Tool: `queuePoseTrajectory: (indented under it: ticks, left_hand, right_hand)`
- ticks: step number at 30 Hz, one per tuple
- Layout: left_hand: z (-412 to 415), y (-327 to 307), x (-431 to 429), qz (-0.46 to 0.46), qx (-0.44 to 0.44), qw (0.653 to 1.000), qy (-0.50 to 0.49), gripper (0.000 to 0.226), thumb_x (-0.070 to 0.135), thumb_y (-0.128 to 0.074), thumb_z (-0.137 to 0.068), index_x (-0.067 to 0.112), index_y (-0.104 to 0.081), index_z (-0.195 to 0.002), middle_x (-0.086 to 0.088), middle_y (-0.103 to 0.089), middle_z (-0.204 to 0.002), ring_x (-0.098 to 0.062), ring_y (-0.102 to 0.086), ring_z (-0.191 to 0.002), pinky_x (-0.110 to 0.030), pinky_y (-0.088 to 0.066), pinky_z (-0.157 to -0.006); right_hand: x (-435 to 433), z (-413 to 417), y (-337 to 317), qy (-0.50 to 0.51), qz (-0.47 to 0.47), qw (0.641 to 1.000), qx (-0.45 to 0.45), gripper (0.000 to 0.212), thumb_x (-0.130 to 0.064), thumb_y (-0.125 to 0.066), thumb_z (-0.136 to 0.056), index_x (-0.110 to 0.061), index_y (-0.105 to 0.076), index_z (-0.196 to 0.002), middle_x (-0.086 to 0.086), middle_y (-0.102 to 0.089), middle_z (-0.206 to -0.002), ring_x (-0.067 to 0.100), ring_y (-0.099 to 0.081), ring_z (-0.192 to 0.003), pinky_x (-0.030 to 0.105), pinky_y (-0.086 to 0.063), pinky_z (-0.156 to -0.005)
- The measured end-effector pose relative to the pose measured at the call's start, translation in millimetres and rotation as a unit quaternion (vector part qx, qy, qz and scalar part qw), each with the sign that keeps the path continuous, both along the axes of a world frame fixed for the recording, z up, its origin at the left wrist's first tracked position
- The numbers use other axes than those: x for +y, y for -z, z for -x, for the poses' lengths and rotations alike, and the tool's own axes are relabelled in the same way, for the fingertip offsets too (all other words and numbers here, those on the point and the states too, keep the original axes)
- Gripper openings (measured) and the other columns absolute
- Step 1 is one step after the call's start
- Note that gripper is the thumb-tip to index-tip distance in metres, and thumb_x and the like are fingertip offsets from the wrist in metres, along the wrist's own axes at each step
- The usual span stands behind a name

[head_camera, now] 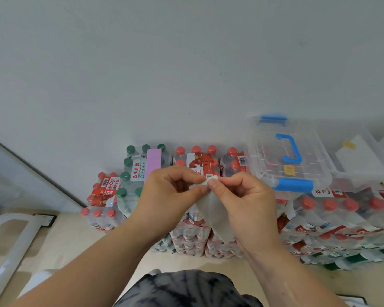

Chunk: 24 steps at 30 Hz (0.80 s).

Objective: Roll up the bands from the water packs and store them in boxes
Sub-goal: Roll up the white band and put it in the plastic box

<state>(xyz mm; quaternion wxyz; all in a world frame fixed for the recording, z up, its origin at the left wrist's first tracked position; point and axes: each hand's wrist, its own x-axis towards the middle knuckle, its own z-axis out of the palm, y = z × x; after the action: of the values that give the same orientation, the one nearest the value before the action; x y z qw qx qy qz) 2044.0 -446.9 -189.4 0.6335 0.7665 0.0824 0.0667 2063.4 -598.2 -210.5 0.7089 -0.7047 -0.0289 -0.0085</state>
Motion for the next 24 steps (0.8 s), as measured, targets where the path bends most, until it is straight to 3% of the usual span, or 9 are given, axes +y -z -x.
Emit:
queuePoseTrajectory:
  ticks: [5,9,16,20,22,24]
  left_hand:
    - [-1.5,0.0,-0.5,0.087,0.012,0.996,0.005,0.01,0.002,-0.073,-0.084,0.01,-0.078,-0.088,-0.01,-0.077,-0.086,-0.024,-0.073,-0.081,-0.032,-0.061,-0.074]
    - [-0.8,2.6,-0.2,0.122,0.029,0.992,0.002,0.015,0.0,-0.066,-0.089,0.008,-0.075,-0.099,-0.016,-0.076,-0.087,-0.021,-0.073,-0.073,-0.028,-0.06,-0.066]
    - [-1.5,3.9,2.6,0.099,0.014,0.995,0.013,0.018,-0.003,-0.069,-0.087,0.011,-0.076,-0.094,-0.005,-0.069,-0.072,-0.009,-0.066,-0.066,-0.018,-0.053,-0.063]
    - [-1.6,3.1,2.5,0.114,0.024,0.993,0.014,0.016,-0.001,-0.066,-0.089,0.009,-0.075,-0.099,-0.007,-0.077,-0.082,-0.015,-0.072,-0.073,-0.022,-0.056,-0.065]
    - [-2.3,4.1,3.4,0.143,0.03,0.989,0.005,0.016,0.001,-0.065,-0.089,0.005,-0.073,-0.101,-0.016,-0.076,-0.089,-0.022,-0.072,-0.075,-0.026,-0.058,-0.066]
    - [-2.8,5.4,4.6,0.161,0.029,0.986,-0.008,0.016,0.003,-0.066,-0.088,0.003,-0.073,-0.102,-0.021,-0.075,-0.094,-0.028,-0.07,-0.078,-0.035,-0.06,-0.071]
  right_hand:
    - [-1.5,-3.5,1.3,0.017,-0.021,1.0,-0.001,0.009,-0.018,-0.08,-0.082,-0.021,-0.074,-0.077,-0.004,-0.075,-0.076,0.008,-0.069,-0.071,0.019,-0.054,-0.067]
    - [-4.9,-6.4,2.3,0.016,-0.033,0.999,-0.004,0.008,-0.014,-0.078,-0.084,-0.017,-0.072,-0.081,0.001,-0.074,-0.081,0.012,-0.069,-0.075,0.024,-0.057,-0.071]
    - [-6.6,-5.4,1.4,0.003,-0.053,0.999,0.011,0.009,-0.014,-0.079,-0.081,-0.015,-0.072,-0.074,0.0,-0.073,-0.073,0.011,-0.067,-0.069,0.023,-0.058,-0.067]
    - [-6.8,-6.4,-3.2,-0.003,-0.066,0.998,0.013,0.008,-0.022,-0.077,-0.076,-0.015,-0.074,-0.076,0.001,-0.074,-0.076,0.009,-0.069,-0.07,0.023,-0.059,-0.069]
    - [-8.4,-8.1,-4.4,-0.02,-0.072,0.997,0.016,0.005,-0.014,-0.076,-0.081,-0.019,-0.076,-0.082,-0.003,-0.076,-0.08,0.007,-0.07,-0.075,0.023,-0.059,-0.072]
    - [-9.9,-10.3,-3.9,-0.037,-0.055,0.998,0.018,0.02,-0.003,-0.073,-0.085,-0.023,-0.077,-0.087,-0.004,-0.077,-0.087,0.01,-0.072,-0.082,0.028,-0.06,-0.079]
